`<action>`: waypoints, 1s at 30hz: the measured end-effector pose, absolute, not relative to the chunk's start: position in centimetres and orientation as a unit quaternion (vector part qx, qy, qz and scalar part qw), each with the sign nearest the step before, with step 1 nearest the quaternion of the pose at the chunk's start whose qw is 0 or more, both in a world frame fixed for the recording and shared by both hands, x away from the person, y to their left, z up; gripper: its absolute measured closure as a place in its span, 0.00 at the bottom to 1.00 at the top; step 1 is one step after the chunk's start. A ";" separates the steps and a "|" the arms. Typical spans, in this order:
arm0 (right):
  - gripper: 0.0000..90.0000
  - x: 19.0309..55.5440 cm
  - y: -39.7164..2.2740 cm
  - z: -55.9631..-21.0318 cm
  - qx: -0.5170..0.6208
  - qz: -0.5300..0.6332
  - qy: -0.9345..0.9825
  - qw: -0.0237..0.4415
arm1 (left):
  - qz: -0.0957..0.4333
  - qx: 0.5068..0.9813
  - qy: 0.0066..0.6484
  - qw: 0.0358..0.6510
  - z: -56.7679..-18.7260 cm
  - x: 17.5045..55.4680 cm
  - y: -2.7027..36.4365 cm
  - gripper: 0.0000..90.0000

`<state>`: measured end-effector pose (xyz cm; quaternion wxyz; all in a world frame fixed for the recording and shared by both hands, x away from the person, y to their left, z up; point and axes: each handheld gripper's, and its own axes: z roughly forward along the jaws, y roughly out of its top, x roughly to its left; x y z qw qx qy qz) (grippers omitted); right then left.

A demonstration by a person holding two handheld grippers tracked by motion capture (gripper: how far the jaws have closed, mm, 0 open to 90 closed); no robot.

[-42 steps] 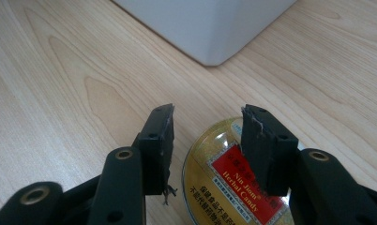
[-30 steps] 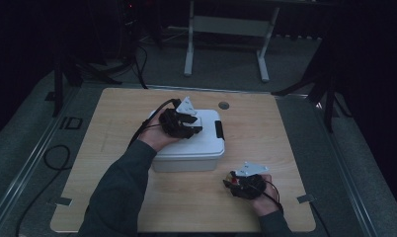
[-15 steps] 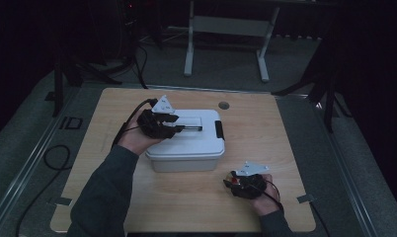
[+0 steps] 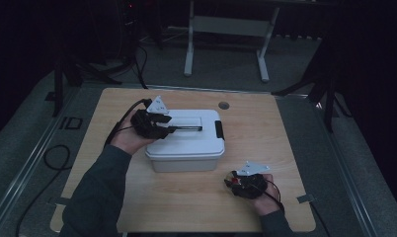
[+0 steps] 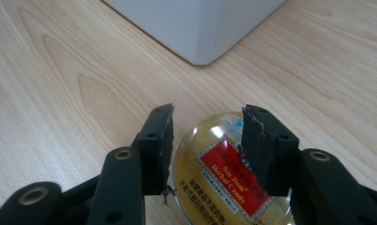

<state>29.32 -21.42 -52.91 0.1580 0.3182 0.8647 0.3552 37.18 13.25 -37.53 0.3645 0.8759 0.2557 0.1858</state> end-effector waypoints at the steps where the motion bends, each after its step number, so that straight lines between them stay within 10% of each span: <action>1: 0.59 29.3 -21.4 -52.9 0.319 0.355 0.865 0.157 | 0.183 0.876 0.255 0.366 -37.4 37.2 13.3 0.63; 30: 0.58 29.2 -21.5 -52.8 0.316 0.357 0.865 0.155 | 0.151 0.912 0.190 0.331 -35.8 39.0 12.1 0.62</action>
